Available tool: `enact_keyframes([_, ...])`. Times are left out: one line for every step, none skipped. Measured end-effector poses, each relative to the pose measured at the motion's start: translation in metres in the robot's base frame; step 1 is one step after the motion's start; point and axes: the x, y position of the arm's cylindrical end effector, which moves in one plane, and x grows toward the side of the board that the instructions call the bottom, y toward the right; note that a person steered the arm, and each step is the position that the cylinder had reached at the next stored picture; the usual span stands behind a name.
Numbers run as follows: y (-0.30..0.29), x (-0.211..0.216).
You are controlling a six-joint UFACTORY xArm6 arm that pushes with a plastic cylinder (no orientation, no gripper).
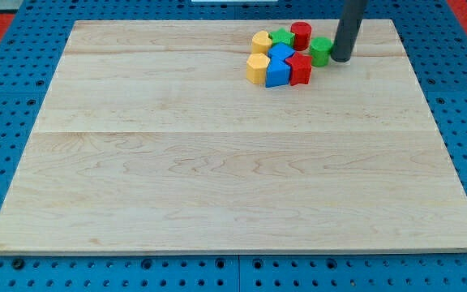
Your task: Push the group of blocks left and down a bit
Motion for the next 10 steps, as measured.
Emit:
enact_keyframes([-0.01,0.0])
enact_keyframes([-0.016,0.0])
enact_keyframes([-0.009,0.0])
enact_keyframes([0.031,-0.02])
enact_keyframes([0.035,-0.049])
enact_keyframes([0.029,-0.064])
enact_keyframes([0.016,-0.088])
enact_keyframes([0.008,-0.091])
enact_keyframes([-0.005,-0.079])
enact_keyframes([-0.024,-0.069])
